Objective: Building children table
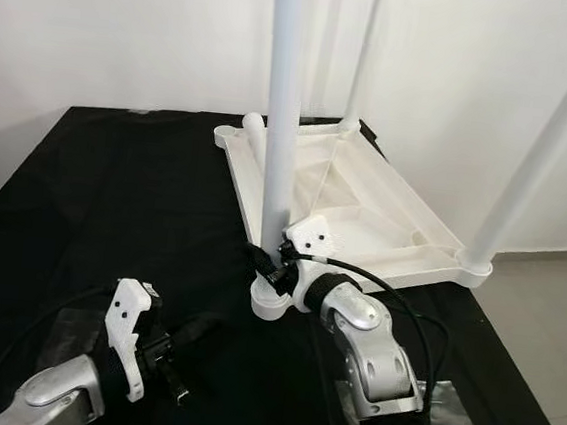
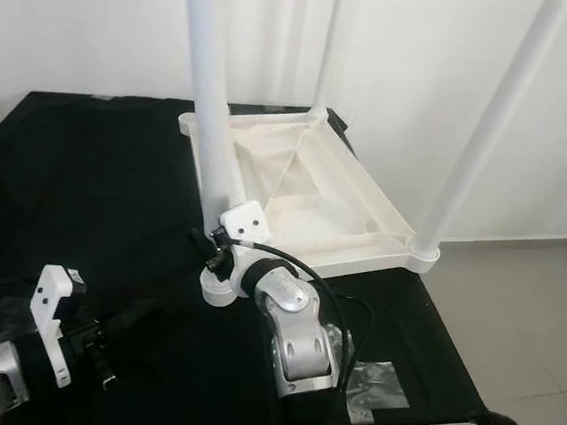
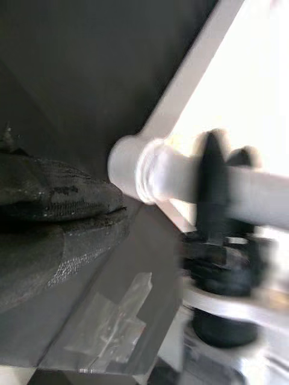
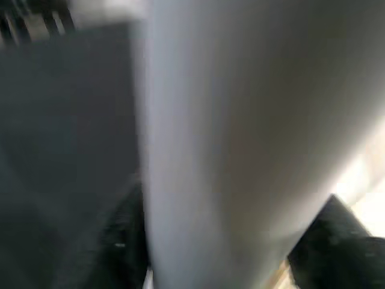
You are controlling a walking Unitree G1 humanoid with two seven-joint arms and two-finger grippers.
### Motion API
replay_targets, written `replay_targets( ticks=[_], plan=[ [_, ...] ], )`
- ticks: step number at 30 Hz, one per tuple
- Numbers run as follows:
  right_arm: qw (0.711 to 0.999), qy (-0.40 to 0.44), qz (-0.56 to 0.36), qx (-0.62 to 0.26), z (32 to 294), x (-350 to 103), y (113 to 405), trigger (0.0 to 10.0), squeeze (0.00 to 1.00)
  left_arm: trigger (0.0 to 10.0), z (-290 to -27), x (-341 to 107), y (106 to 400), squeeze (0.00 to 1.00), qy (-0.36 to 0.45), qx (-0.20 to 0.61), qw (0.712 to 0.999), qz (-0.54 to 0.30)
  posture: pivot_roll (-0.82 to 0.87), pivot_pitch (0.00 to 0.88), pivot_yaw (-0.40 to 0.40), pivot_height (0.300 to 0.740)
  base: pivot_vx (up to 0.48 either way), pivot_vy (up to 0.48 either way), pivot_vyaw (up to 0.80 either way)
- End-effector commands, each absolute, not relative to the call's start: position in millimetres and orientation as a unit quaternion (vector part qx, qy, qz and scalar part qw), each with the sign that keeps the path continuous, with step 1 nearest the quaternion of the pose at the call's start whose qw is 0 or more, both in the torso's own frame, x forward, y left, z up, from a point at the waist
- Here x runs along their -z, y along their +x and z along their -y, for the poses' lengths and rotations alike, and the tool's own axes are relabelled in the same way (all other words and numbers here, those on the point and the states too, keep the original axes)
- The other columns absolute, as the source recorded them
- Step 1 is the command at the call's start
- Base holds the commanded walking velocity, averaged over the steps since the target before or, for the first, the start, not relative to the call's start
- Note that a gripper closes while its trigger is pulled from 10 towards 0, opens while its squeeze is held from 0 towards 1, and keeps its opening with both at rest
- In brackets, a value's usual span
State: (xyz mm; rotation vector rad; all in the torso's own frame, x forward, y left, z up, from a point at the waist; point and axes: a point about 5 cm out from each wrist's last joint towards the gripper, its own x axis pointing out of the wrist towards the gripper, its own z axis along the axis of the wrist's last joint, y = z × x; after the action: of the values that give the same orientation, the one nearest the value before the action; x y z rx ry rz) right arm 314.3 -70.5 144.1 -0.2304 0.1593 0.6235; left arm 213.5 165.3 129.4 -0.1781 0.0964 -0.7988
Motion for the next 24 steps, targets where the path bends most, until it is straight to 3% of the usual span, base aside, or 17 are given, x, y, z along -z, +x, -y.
replay_targets(
  ticks=[1, 2, 3, 5, 7, 9, 10, 11, 12, 13, 17, 20, 21, 23, 24],
  plan=[
    [0.944, -0.114, -0.121, -0.284, 77.6, -131.4, 314.1, 10.0, 0.56, 10.0, -167.8, -125.4, 212.6, 0.00, -0.090, 0.379, 0.919, -0.052, -0.01, 0.059, -0.022, 0.740, 0.000, 0.000, 0.00],
    [0.944, -0.114, -0.121, -0.284, 77.6, -131.4, 314.1, 10.0, 0.56, 10.0, -167.8, -125.4, 212.6, 0.00, -0.090, 0.379, 0.919, -0.052, -0.01, 0.059, -0.022, 0.740, 0.000, 0.000, 0.00],
    [0.941, -0.099, -0.111, -0.303, 75.6, -137.4, 320.3, 10.0, 1.00, 10.0, -167.6, -125.0, 212.7, 0.00, -0.090, 0.381, 0.919, -0.053, -0.01, 0.056, -0.016, 0.740, 0.000, 0.000, 0.00],
    [0.909, -0.084, -0.066, -0.402, 71.2, -154.6, 333.1, 10.0, 1.00, 10.0, -167.1, -124.2, 212.9, 0.00, -0.091, 0.383, 0.918, -0.055, 0.00, 0.047, -0.015, 0.740, 0.000, 0.000, 0.00],
    [0.895, -0.083, -0.049, -0.435, 71.3, -160.8, 337.3, 10.0, 1.00, 10.0, -166.8, -123.9, 213.1, 0.00, -0.091, 0.384, 0.917, -0.056, 0.00, 0.047, -0.015, 0.740, 0.000, 0.000, 0.00],
    [0.845, -0.113, -0.026, -0.521, 73.5, -168.0, 341.9, 10.0, 1.00, 10.0, -166.7, -123.1, 213.6, 0.00, -0.091, 0.383, 0.917, -0.056, 0.00, 0.038, -0.016, 0.740, 0.000, 0.000, 0.00],
    [0.829, -0.124, -0.025, -0.544, 75.5, -169.8, 345.2, 10.0, 0.84, 10.0, -166.6, -122.7, 213.7, 0.00, -0.091, 0.383, 0.918, -0.056, 0.00, 0.036, -0.016, 0.740, 0.000, 0.000, 0.00],
    [0.821, -0.132, -0.026, -0.554, 77.4, -171.9, 350.4, 10.0, 0.33, 10.0, -166.6, -122.3, 213.9, 0.00, -0.091, 0.382, 0.918, -0.056, 0.00, 0.030, -0.016, 0.740, 0.000, 0.000, 0.00],
    [0.821, -0.132, -0.026, -0.554, 77.4, -171.9, 350.4, 10.0, 0.33, 10.0, -166.6, -122.3, 213.9, 0.00, -0.091, 0.382, 0.918, -0.056, 0.00, 0.030, -0.016, 0.740, 0.000, 0.000, 0.00],
    [0.818, -0.130, -0.033, -0.559, 78.3, -172.7, 354.6, 10.0, 0.04, 10.0, -166.7, -122.0, 214.1, 0.00, -0.091, 0.381, 0.918, -0.056, 0.00, 0.030, -0.016, 0.740, 0.000, 0.000, 0.00],
    [0.798, -0.133, -0.083, -0.582, 79.7, -173.2, 366.1, 10.0, 0.00, 10.0, -166.4, -121.2, 214.1, 0.00, -0.090, 0.380, 0.919, -0.056, 0.02, 0.025, -0.017, 0.740, 0.000, 0.000, 0.00],
    [0.798, -0.125, -0.088, -0.582, 79.8, -173.8, 367.6, 10.0, 0.00, 10.0, -166.3, -121.2, 214.2, 0.00, -0.090, 0.380, 0.919, -0.056, 0.02, 0.025, -0.017, 0.740, 0.000, 0.000, 0.00],
    [0.800, -0.125, -0.090, -0.580, 81.2, -173.3, 368.9, 1.8, 0.00, 10.0, -166.1, -121.3, 214.1, 0.00, -0.090, 0.380, 0.919, -0.056, 0.02, 0.026, -0.018, 0.740, 0.000, 0.000, 0.00],
    [0.798, -0.127, -0.090, -0.583, 82.7, -172.9, 370.0, 1.8, 0.00, 10.0, -165.9, -121.4, 214.1, 0.00, -0.089, 0.380, 0.919, -0.056, 0.02, 0.026, -0.018, 0.740, 0.000, 0.000, 0.00],
    [0.796, -0.132, -0.093, -0.583, 85.3, -171.5, 370.6, 0.0, 0.00, 10.0, -165.8, -121.5, 214.0, 0.00, -0.090, 0.380, 0.919, -0.055, 0.02, 0.029, -0.019, 0.740, 0.000, 0.000, 0.00]
  ],
)
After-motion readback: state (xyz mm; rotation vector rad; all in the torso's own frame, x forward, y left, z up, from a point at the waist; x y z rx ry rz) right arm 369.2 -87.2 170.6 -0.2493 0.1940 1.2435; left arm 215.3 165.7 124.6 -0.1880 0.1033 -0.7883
